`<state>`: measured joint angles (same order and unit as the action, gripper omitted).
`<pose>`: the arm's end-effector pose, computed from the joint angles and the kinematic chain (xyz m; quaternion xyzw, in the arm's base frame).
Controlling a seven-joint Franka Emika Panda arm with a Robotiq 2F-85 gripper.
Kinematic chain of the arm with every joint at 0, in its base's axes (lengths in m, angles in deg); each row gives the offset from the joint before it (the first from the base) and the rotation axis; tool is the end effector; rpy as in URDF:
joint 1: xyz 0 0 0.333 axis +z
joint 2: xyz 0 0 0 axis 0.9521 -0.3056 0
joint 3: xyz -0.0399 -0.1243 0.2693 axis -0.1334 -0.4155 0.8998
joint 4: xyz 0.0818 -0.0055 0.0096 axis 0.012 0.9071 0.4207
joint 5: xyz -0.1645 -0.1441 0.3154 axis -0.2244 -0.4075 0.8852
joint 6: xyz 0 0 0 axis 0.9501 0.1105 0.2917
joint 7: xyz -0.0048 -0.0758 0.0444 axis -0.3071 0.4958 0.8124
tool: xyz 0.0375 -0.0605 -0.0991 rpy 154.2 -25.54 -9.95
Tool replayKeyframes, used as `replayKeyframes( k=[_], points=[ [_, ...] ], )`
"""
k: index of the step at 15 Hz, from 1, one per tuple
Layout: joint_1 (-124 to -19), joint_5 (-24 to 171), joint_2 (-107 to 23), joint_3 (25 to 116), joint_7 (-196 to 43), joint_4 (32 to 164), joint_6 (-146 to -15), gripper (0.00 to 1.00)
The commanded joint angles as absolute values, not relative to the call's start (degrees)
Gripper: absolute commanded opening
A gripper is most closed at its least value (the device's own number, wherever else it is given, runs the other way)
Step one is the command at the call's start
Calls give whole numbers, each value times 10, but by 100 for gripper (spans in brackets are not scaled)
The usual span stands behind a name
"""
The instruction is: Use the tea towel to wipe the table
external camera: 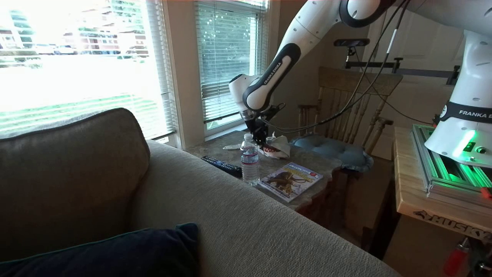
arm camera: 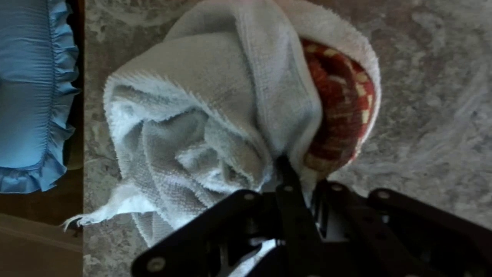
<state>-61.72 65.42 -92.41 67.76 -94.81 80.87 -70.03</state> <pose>0.6509 0.0411 -0.0066 0.9774 -0.0685 -0.1196 0.1605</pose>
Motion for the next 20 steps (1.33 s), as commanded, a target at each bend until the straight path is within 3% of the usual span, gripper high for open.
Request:
replayKeyframes(
  k=[1, 13, 20],
  points=[
    [-631, 701, -971, 698, -953, 726, -692, 3],
    [-648, 778, -1008, 733, -951, 599, -739, 3],
    [-667, 794, -961, 755, -947, 617, -787, 3]
  ],
)
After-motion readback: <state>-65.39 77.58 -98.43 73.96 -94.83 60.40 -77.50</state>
